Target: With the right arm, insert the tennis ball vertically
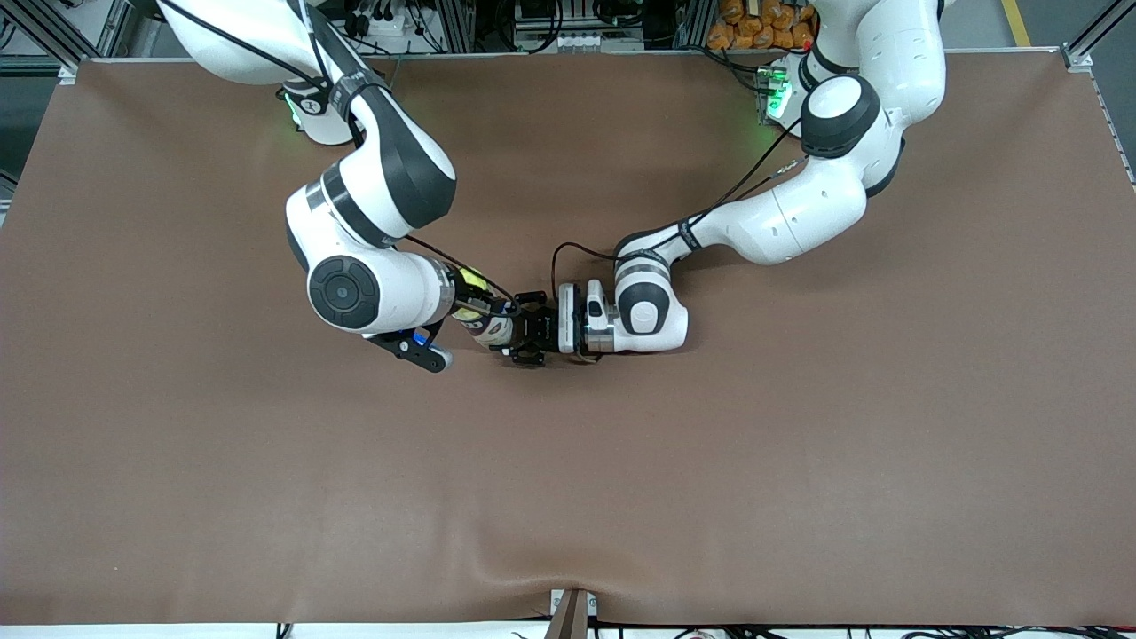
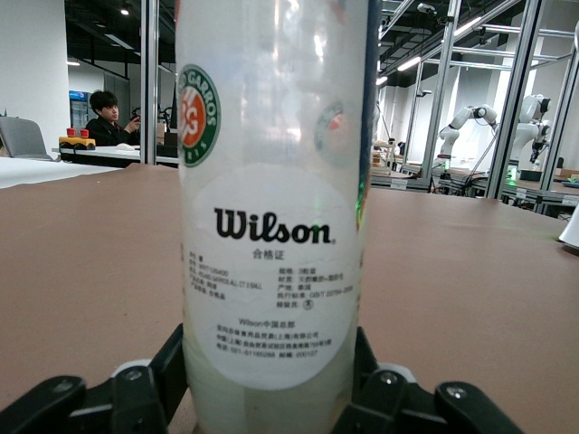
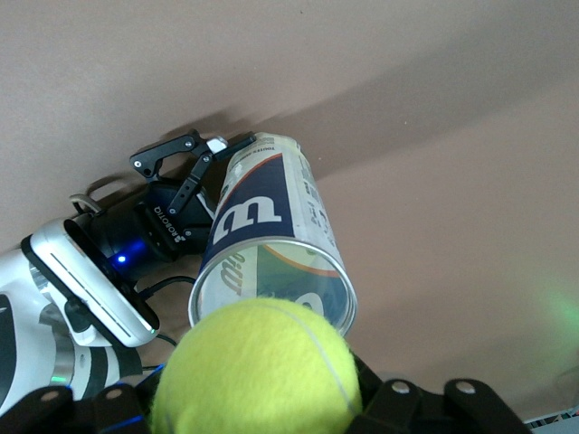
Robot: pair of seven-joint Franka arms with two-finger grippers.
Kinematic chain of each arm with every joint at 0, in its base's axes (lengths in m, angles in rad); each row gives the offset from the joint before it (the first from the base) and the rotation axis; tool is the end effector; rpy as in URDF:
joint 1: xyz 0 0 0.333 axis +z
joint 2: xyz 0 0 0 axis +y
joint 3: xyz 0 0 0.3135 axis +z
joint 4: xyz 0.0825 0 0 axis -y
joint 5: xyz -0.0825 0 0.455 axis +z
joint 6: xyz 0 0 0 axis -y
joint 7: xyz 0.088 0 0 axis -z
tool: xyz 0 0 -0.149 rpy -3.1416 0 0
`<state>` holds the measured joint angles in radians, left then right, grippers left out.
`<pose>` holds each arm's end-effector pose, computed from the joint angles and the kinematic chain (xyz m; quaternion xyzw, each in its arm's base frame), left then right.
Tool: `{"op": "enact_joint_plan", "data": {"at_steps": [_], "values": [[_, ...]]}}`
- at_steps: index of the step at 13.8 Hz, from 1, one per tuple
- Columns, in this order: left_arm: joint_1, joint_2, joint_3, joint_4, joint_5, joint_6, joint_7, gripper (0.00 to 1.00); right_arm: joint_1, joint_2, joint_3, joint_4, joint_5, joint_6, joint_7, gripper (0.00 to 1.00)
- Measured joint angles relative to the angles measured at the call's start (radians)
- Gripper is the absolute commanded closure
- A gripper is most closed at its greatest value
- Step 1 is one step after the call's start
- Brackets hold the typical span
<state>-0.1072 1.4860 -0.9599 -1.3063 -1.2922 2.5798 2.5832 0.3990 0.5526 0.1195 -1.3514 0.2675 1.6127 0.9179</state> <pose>0.5239 -0.6090 0.0025 0.5342 -0.4966 0.4550 0.5109 0.6261 0.3869 0.3273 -0.9509 0.2218 0.2138 0.0296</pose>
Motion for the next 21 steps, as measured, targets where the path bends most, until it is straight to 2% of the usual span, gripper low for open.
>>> {"op": "enact_joint_plan", "data": {"at_steps": [4,8,11,13,14,17,21], "values": [[0.000,0.000,0.000,0.000,0.000,0.000,0.000,0.39,0.000,0.006,0.000,-0.007,0.000,0.000,0.000,0.00],[0.000,0.000,0.002,0.000,-0.001,0.000,0.000,0.33,0.000,0.006,-0.001,-0.007,-0.001,0.000,0.000,0.00],[0.000,0.000,0.002,0.000,-0.001,0.000,0.000,0.20,-0.015,0.005,-0.012,-0.005,-0.004,-0.001,-0.036,0.00],[-0.001,0.000,0.002,0.000,-0.001,0.000,0.000,0.08,-0.071,0.000,-0.021,-0.004,-0.019,-0.028,-0.142,0.00],[-0.001,0.000,0.002,0.000,-0.001,0.000,0.000,0.05,-0.116,-0.005,-0.024,-0.003,-0.035,-0.048,-0.211,0.00],[-0.001,-0.001,0.001,0.001,-0.001,-0.003,0.000,0.00,-0.261,-0.053,-0.029,-0.012,-0.075,-0.090,-0.451,0.00],[0.000,-0.005,0.002,0.002,-0.006,-0.004,0.000,0.00,-0.422,-0.177,-0.030,-0.048,-0.110,-0.105,-0.701,0.00]]}}
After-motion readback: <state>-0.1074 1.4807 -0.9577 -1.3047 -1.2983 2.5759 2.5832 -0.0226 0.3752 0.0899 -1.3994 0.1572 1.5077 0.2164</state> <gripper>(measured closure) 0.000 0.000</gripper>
